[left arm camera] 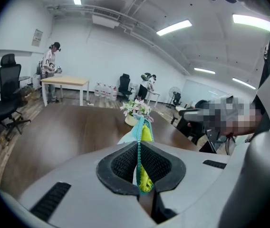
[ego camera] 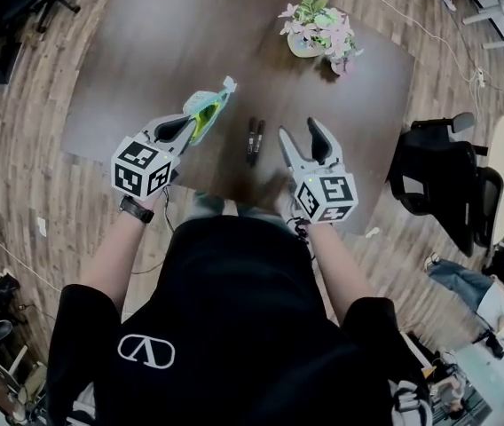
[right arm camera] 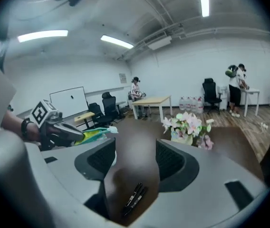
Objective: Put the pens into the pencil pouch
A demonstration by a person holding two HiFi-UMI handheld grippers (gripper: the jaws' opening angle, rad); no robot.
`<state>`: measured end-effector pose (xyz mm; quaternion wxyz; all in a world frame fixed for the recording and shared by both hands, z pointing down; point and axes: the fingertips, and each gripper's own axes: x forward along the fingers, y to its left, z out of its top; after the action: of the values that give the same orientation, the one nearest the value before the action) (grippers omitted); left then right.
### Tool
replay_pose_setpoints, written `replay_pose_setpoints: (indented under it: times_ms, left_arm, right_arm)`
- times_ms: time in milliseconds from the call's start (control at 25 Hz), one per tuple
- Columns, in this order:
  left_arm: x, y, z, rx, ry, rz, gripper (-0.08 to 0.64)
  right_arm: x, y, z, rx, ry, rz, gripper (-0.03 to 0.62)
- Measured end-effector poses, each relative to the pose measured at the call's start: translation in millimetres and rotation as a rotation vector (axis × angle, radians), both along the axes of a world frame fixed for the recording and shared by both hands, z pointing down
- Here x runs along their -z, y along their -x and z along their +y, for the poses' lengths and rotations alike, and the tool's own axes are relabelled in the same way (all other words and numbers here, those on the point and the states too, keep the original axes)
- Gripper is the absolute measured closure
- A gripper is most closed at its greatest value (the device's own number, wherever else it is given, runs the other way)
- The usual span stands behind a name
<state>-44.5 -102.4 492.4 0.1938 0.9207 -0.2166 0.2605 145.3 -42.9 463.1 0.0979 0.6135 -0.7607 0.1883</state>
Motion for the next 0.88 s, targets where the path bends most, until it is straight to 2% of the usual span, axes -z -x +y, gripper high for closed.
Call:
replay_pose_setpoints:
  times_ms: [200, 360, 720, 880]
  left_arm:
    - [-4, 12, 1, 0.023, 0.018, 0.024, 0.545]
    - [-7, 17, 1, 0.032, 0.027, 0.034, 0.545]
    - [-12, 31, 2, 0.059, 0.036, 0.055, 0.545]
    - [-10, 36, 0, 0.068, 0.03, 0.061, 0.545]
  right_arm:
    - [-74, -2, -14, -0.002, 0.312, -0.093, 0.342]
    - [-127, -1, -23, -0.011, 0.5, -0.132, 0.342]
    - [-231, 11, -23, -0.035, 0.839, -0.108, 0.348]
    - [-258, 9, -16, -0.065, 0.941, -0.104, 0.374]
